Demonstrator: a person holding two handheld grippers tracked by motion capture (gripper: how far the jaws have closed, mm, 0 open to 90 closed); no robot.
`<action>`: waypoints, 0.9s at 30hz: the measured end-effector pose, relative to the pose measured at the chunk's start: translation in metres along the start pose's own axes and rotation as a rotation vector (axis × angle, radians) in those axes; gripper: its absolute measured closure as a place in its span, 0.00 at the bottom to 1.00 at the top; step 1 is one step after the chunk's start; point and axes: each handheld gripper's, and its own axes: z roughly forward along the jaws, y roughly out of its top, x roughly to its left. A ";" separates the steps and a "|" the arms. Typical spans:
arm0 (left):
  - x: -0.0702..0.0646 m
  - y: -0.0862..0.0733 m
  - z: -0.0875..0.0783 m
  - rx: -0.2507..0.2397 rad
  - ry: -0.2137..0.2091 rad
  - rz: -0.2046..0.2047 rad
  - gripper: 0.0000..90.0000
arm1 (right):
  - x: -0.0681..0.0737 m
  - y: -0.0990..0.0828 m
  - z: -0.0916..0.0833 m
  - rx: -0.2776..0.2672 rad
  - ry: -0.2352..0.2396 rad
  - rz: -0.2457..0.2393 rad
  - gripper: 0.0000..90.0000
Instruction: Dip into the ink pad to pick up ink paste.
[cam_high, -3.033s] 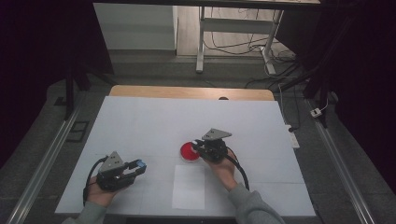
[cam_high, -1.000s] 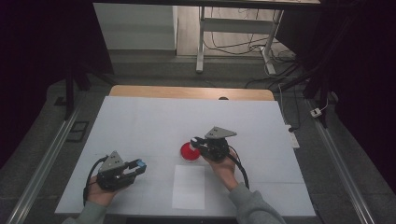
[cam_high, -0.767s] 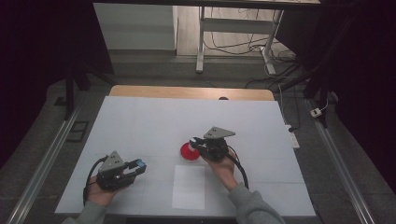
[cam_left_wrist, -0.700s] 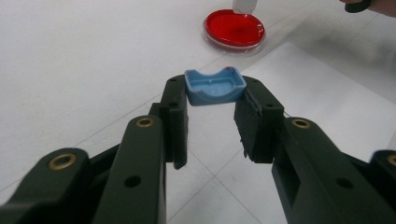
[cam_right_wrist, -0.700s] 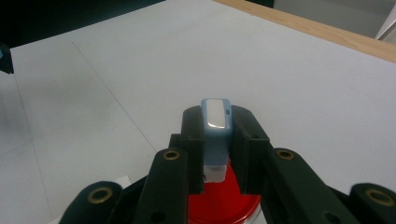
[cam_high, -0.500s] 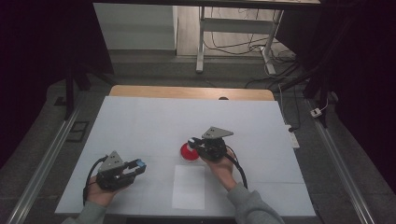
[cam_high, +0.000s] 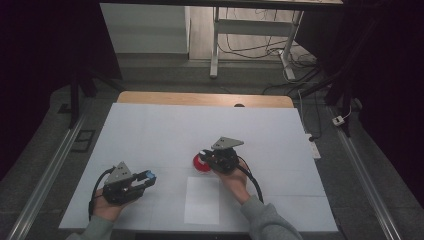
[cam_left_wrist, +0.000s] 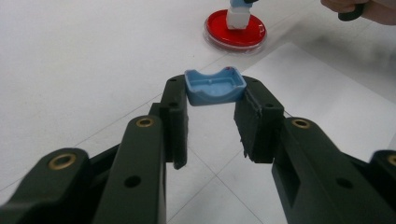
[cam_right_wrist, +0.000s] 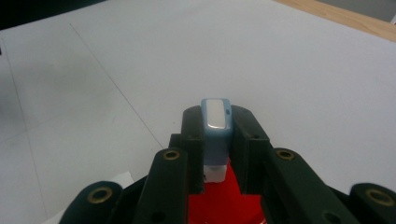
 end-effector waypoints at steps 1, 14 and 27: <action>0.000 0.000 0.000 0.000 0.000 0.000 0.72 | 0.000 0.000 0.000 0.005 0.000 0.000 0.84; 0.000 0.000 0.000 0.002 0.000 0.000 0.72 | 0.001 -0.003 0.005 0.036 -0.004 -0.005 0.84; -0.001 0.000 0.000 0.003 0.000 0.001 0.72 | 0.003 -0.005 0.005 0.034 -0.018 -0.024 0.84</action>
